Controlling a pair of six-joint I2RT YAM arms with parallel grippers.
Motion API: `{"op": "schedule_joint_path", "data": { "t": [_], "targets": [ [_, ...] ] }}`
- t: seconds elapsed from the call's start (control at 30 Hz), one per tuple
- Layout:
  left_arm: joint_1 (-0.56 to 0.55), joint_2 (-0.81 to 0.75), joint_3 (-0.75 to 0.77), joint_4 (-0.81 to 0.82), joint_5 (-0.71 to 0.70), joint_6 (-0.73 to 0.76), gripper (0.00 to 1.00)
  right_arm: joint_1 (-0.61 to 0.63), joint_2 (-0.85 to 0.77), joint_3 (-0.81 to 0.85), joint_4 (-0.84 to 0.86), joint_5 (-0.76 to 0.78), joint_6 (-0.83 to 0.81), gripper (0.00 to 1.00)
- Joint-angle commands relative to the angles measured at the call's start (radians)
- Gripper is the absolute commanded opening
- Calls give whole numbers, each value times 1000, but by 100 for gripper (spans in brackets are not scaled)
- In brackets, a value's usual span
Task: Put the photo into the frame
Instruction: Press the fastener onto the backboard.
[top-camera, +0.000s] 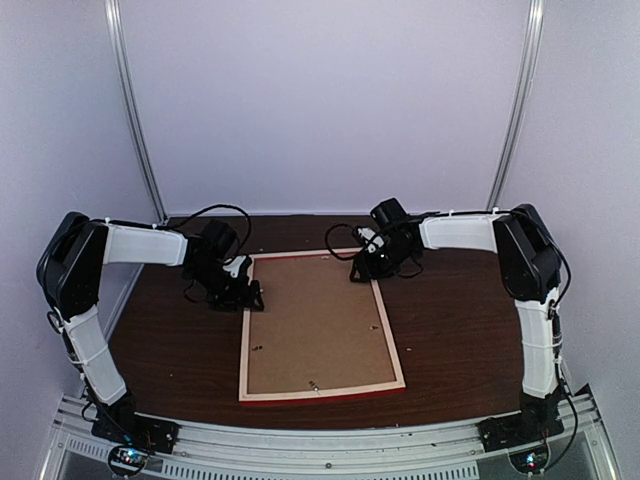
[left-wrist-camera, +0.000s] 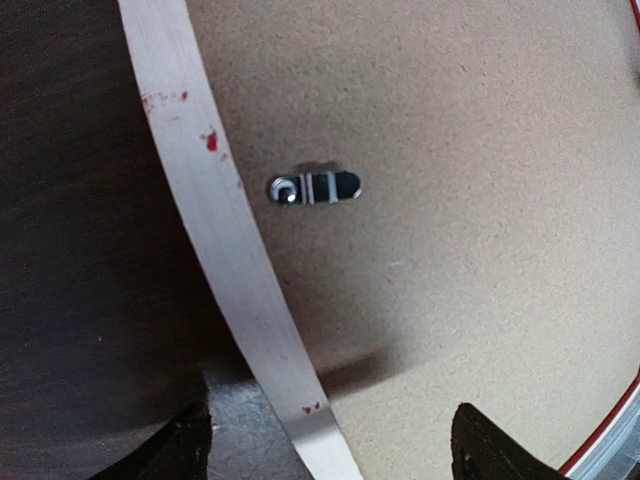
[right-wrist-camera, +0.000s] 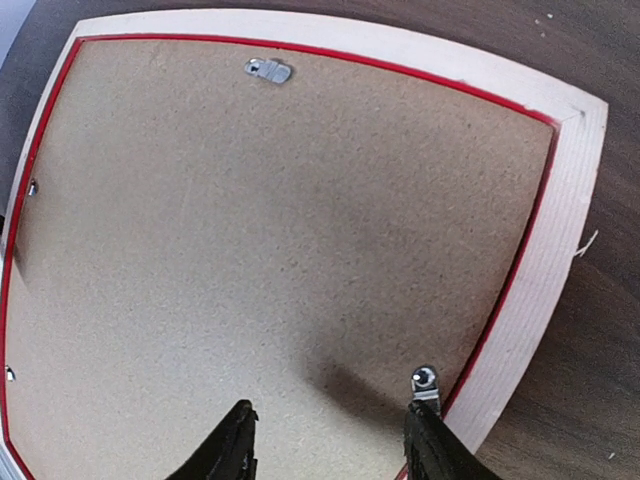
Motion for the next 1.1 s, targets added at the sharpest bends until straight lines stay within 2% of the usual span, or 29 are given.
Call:
{"op": "schedule_joint_path", "data": {
  "t": [0.0,0.53,1.07],
  "targets": [
    [-5,-3,23,-6,-12,13,83,13,-22,-17,-31,-37,17,51],
    [-5,-21,30,-9,-31,14,84,11,-74,23,-38,18,11,51],
    [-5,-16,38,-15,-29,19,84,6,61,142,-71,71,-10,51]
  ]
}}
